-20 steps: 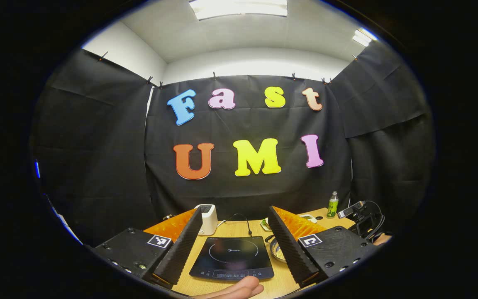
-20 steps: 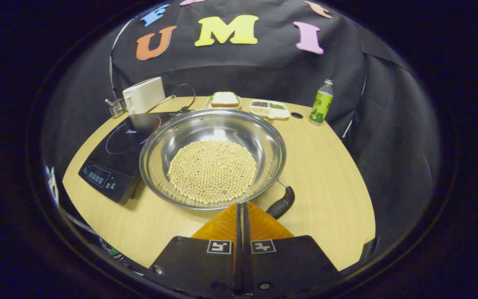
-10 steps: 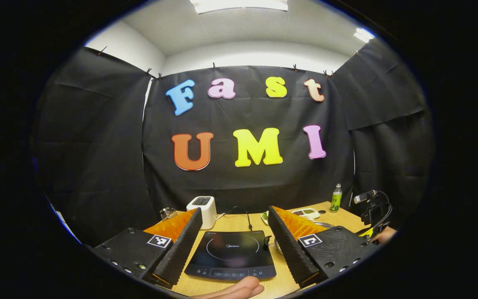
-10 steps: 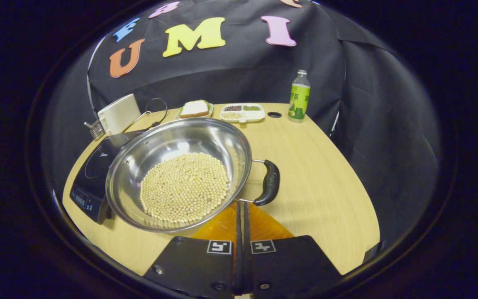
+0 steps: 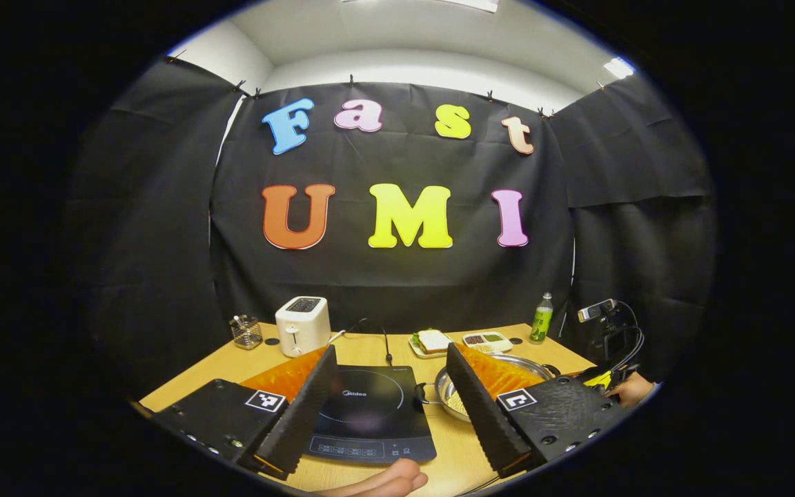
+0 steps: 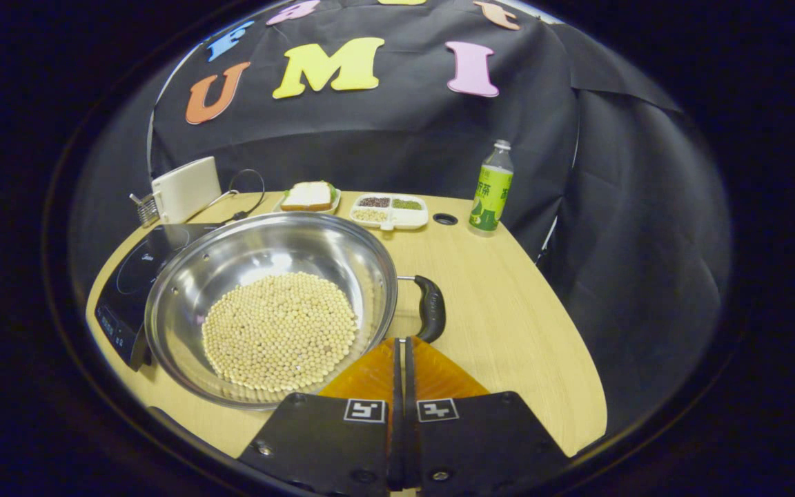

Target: First push the handle of the pot to place it horizontally, then grasp the pot with both hands and set it on the induction cooktop.

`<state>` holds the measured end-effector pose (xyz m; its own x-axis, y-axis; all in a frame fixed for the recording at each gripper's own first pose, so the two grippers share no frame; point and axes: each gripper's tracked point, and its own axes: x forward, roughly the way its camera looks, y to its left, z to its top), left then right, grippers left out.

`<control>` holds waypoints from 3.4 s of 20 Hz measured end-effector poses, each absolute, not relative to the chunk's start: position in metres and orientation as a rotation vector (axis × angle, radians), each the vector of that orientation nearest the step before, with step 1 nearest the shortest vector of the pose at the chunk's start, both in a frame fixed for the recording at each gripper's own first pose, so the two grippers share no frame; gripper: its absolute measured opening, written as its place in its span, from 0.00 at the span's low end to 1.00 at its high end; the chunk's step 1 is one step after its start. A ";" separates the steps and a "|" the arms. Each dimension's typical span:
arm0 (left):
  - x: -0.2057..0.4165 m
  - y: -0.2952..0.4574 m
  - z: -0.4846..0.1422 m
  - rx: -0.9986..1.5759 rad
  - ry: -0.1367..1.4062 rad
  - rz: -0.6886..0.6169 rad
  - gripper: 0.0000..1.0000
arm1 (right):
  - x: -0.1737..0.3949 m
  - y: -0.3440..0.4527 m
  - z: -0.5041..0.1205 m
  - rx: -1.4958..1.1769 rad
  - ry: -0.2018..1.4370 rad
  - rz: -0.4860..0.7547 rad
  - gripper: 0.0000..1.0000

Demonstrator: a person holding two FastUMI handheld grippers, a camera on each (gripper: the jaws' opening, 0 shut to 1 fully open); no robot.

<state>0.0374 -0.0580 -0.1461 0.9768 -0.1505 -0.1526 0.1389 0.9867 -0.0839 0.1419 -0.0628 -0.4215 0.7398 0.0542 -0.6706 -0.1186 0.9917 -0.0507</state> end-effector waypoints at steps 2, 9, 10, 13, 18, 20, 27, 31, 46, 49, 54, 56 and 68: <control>0.041 -0.054 -0.150 -0.077 0.158 -0.130 0.95 | 0.148 -0.064 -0.422 -0.089 0.717 0.093 0.04; 0.068 -0.047 -0.167 -0.055 0.170 -0.091 0.95 | 0.153 -0.069 -0.400 0.009 0.646 0.088 0.02; 0.072 -0.050 -0.173 -0.061 0.186 -0.097 0.95 | 0.152 -0.066 -0.394 0.017 0.623 0.098 0.07; 0.084 -0.065 -0.192 -0.075 0.237 -0.118 0.95 | 0.154 -0.076 -0.374 -0.003 0.576 0.058 0.24; 0.103 -0.092 -0.232 -0.070 0.333 -0.161 0.95 | 0.157 -0.080 -0.355 -0.026 0.520 0.054 0.60; 0.111 -0.102 -0.249 -0.063 0.373 -0.177 0.95 | 0.157 -0.080 -0.355 -0.014 0.527 0.057 0.75; 0.138 -0.137 -0.311 -0.034 0.554 -0.226 0.95 | 0.175 -0.085 -0.370 0.014 0.580 0.060 0.94; 0.152 -0.146 -0.338 -0.018 0.641 -0.220 0.95 | 0.189 -0.085 -0.387 0.023 0.622 0.064 0.94; 0.175 -0.161 -0.390 -0.009 0.806 -0.214 0.81 | 0.208 -0.063 -0.434 0.147 0.741 0.136 0.88; 0.175 -0.163 -0.389 -0.028 0.803 -0.218 0.79 | 0.204 -0.058 -0.434 0.181 0.761 0.133 0.66; 0.176 -0.164 -0.389 -0.034 0.810 -0.223 0.58 | 0.195 -0.059 -0.431 0.172 0.785 0.105 0.61; 0.176 -0.165 -0.391 -0.037 0.816 -0.218 0.57 | 0.189 -0.060 -0.429 0.171 0.793 0.095 0.61; 0.142 -0.162 -0.343 -0.026 0.742 -0.258 0.52 | 0.140 -0.065 -0.378 0.152 0.776 0.068 0.60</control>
